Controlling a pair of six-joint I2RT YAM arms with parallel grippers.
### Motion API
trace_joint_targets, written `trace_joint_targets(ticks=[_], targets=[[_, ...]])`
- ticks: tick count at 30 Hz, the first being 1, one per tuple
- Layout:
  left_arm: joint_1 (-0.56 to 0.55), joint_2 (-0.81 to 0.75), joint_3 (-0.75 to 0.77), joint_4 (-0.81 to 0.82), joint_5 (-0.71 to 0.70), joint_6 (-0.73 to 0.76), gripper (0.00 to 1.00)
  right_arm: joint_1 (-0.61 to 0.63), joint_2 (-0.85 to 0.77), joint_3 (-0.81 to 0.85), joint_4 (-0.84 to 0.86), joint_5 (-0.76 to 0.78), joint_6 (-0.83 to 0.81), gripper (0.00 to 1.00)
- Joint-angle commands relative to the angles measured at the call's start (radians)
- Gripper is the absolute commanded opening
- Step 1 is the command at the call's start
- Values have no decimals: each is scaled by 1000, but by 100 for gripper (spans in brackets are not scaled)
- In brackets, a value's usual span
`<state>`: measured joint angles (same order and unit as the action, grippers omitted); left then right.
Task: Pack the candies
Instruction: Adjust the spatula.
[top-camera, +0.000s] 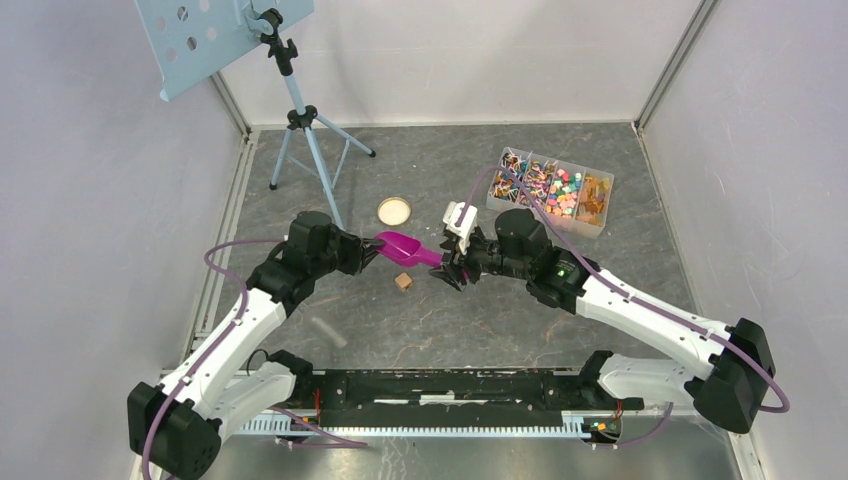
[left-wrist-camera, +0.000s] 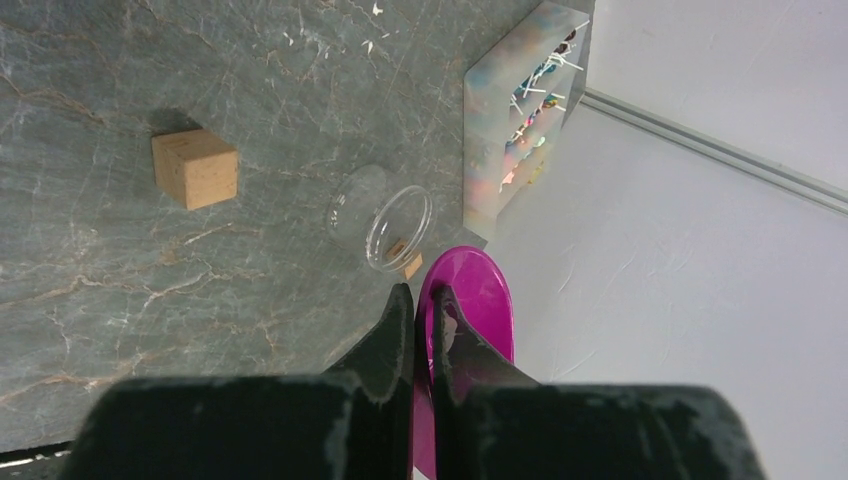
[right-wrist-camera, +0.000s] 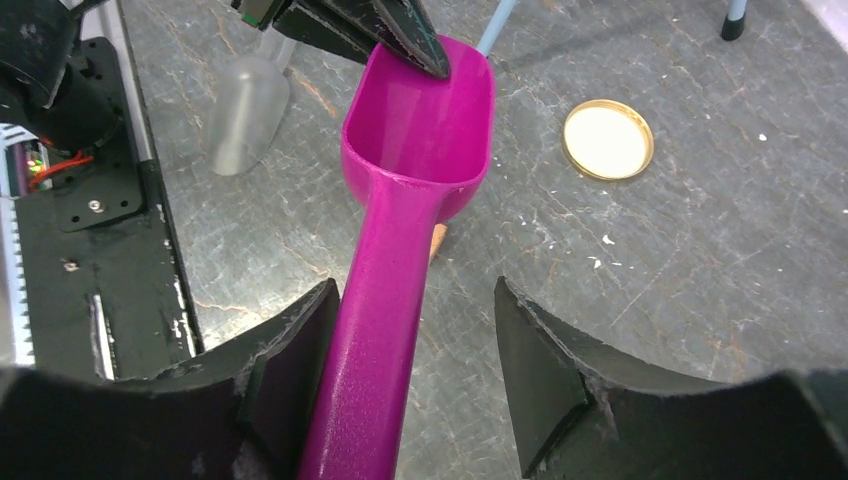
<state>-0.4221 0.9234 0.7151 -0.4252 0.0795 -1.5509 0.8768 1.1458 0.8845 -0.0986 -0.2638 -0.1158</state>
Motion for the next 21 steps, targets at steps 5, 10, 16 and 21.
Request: trace_joint_targets(ticks=[5,10,16,21], targets=[[0,-18,28,31,18,20,2,5,1,24,92,-46,88,48],[-1,-22,18,39,20,15,2,5,1,11,135,-28,145,60],[-2,-34,0,55,17,3,2,5,-5,14,101,9,208,72],[0,-54,-8,37,-23,-7,2,6,-73,-31,109,4,209,79]])
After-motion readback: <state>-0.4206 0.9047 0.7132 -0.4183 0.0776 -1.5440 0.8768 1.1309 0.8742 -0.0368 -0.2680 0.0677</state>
